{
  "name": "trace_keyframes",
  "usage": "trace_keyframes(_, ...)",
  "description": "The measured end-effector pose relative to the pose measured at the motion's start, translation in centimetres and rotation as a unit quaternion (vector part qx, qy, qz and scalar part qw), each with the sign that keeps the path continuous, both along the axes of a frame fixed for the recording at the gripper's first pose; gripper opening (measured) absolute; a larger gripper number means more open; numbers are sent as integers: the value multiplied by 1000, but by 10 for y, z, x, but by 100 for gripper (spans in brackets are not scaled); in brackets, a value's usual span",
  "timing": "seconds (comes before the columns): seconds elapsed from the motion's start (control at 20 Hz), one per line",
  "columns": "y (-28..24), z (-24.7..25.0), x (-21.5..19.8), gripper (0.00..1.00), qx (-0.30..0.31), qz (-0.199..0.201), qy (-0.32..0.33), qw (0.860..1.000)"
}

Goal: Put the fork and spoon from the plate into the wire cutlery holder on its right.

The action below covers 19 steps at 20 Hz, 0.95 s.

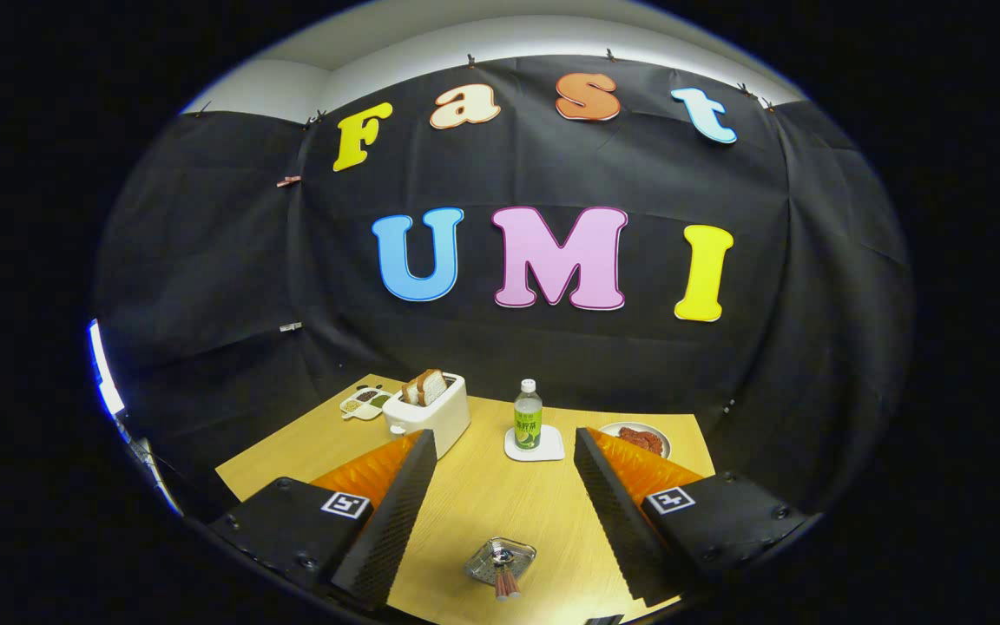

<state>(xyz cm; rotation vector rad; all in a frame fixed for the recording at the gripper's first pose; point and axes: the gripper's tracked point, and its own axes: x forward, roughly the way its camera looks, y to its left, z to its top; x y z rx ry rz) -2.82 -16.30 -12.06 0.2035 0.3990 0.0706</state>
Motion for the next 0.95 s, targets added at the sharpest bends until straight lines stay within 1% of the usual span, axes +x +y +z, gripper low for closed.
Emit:
trace_keyframes(0.2,5,-13,3,99,1,6,5,1000)
trace_keyframes(0.3,7,-27,2,99,2,8,25,1000)
trace_keyframes(0.5,4,-38,4,99,-15,6,32,999)
trace_keyframes(0.65,13,-36,4,99,-1,14,36,999)
trace_keyframes(0.95,13,-33,1,99,-19,15,39,999)
